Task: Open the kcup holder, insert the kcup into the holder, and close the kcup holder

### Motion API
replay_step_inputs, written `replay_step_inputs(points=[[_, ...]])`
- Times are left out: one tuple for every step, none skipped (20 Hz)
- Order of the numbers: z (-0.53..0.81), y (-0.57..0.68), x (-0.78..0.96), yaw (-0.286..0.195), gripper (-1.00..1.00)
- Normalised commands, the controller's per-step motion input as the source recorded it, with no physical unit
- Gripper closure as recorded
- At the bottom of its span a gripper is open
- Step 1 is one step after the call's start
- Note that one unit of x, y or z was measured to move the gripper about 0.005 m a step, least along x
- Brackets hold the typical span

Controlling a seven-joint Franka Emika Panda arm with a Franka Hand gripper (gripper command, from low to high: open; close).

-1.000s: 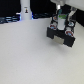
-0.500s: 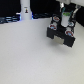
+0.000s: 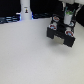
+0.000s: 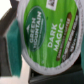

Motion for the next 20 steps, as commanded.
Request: replay_step_inputs(points=[[-0.18, 0.02, -0.12, 0.028, 1.0], [-0.16, 0.02, -0.17, 0.037, 1.0], [-0.16, 0.01, -0.2, 0.039, 1.0], [-0.16, 0.03, -0.35, 0.083, 1.0], [-0.23, -0.01, -0.24, 0.064, 1.0], [-0.25, -0.01, -0.25, 0.056, 1.0], [-0.21, -0.02, -0.27, 0.04, 1.0], [-0.17, -0.02, -0.29, 0.028, 1.0], [-0.14, -0.04, -0.27, 0.013, 1.0], [-0.16, -0.03, -0.27, 0.004, 1.0], [-0.18, -0.03, -0.25, -0.001, 1.0], [-0.15, -0.06, -0.21, -0.002, 1.0], [-0.12, -0.09, -0.19, -0.002, 1.0], [-0.16, -0.08, -0.07, 0.004, 1.0], [-0.15, -0.08, -0.03, -0.005, 1.0], [-0.16, -0.04, 0.01, -0.006, 1.0], [-0.14, -0.03, 0.05, -0.008, 1.0], [-0.15, -0.02, 0.09, -0.011, 1.0], [-0.15, -0.02, 0.1, -0.013, 1.0], [-0.15, -0.01, 0.09, -0.015, 1.0]])
